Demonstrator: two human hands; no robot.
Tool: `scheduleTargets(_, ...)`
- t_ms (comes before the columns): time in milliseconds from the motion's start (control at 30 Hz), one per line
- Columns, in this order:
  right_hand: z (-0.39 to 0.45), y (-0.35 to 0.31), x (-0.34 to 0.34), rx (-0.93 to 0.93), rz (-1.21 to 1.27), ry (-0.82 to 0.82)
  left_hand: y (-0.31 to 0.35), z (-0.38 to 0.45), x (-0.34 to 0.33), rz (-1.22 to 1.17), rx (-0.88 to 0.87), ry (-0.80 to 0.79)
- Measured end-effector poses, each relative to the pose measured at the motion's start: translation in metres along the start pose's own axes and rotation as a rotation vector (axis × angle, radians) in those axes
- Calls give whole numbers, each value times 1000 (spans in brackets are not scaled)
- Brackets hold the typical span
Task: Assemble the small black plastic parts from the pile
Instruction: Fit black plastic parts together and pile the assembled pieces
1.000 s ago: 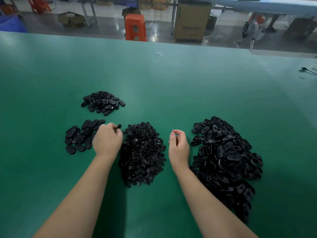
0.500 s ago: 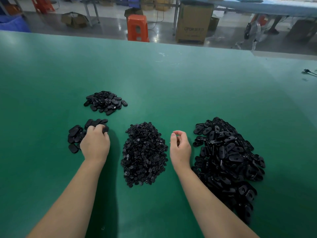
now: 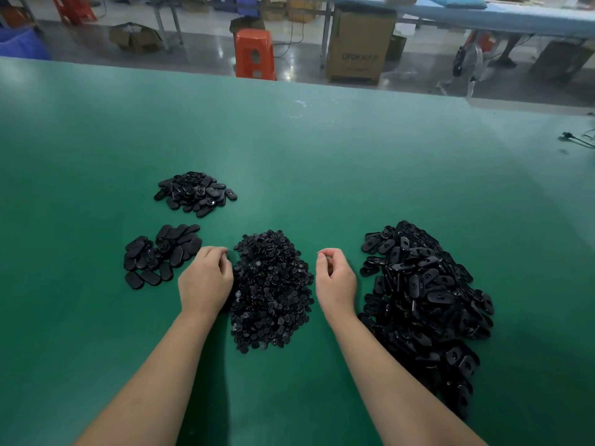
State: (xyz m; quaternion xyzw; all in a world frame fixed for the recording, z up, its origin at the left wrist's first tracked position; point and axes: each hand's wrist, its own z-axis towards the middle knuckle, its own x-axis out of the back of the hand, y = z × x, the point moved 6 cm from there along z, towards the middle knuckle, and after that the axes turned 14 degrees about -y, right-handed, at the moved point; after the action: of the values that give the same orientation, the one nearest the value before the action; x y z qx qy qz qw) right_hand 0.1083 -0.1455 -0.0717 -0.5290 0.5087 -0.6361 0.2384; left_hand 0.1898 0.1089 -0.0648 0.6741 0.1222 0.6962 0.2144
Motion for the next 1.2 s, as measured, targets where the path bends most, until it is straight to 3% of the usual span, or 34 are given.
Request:
scheduleTargets(133, -1, -3, 0, -20, -21, -33, 5, -5, -1, -13, -86, -17)
scheduleTargets(300, 13, -12, 11, -63, -140, -310, 7, -5, -2, 35, -107, -63)
scheduleTargets(500, 42, -19, 77, -81, -952, -337, 9, -6, -2, 37, -121, -76)
scheduleTargets(633, 49, -7, 99, -131, -1207, -410, 10, -8, -2, 35, -122, -77)
scheduleTargets(767, 48, -1, 103, -108, -1299, -423, 11, -8, -1, 32, -126, -82)
scheduleTargets(1200, 49, -11, 111, 25, -1270, -304, 10, -8, -1, 25, -118, -104)
